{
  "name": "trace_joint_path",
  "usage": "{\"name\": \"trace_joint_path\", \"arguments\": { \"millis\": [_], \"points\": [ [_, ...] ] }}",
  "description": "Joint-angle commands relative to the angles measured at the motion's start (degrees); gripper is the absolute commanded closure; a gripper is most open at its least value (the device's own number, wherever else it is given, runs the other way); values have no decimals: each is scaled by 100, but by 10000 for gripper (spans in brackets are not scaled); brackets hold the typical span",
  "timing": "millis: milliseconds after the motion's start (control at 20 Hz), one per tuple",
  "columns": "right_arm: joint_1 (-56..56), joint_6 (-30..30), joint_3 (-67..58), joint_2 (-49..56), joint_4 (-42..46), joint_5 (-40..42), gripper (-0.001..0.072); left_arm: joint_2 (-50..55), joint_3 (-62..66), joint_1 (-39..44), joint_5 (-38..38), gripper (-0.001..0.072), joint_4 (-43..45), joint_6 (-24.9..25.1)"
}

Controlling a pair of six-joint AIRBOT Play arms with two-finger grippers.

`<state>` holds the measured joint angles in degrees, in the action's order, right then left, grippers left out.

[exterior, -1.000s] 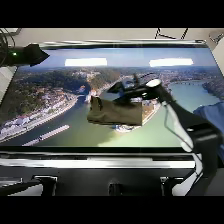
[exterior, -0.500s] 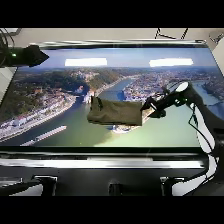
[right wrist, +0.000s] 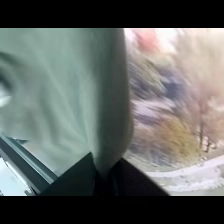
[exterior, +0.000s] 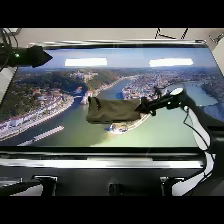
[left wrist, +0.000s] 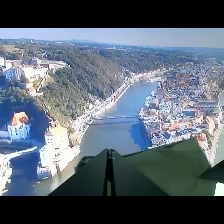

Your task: Fold the clothes and pants, and hang the long-sleeved shirts on hangers.

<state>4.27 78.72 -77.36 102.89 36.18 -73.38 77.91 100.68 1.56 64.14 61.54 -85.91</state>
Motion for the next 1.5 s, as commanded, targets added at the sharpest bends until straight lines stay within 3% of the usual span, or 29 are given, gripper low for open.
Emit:
{"name": "trace_joint_path", "arguments": {
  "millis": [0, 350, 700, 1000, 1150, 1300, 1450],
  "points": [
    [616, -175, -826, -365, -205, -428, 667, -2, -2, 7, -4, 687, 0, -17],
    [2931, 866, -2124, -1408, 651, -992, 667, 9, -2, 7, -4, 686, 0, 4],
    [5108, 1268, -2197, -2227, 678, -1462, 667, 9, -2, 7, -4, 686, 0, 70],
    [6610, 1869, -2197, -2798, 874, -1370, 667, 9, -2, 7, -4, 686, 0, 201],
    [7114, 2059, -2194, -2940, 1484, -1591, 667, 9, -2, 7, -4, 686, 0, 260],
    [7029, 2048, -2037, -2940, 2787, -2081, 667, 7, -2, 7, -4, 686, 0, 262],
    [7023, 2164, -1117, -3193, 4022, -2133, 667, 7, -2, 7, 0, 686, 0, 260]
  ]
}}
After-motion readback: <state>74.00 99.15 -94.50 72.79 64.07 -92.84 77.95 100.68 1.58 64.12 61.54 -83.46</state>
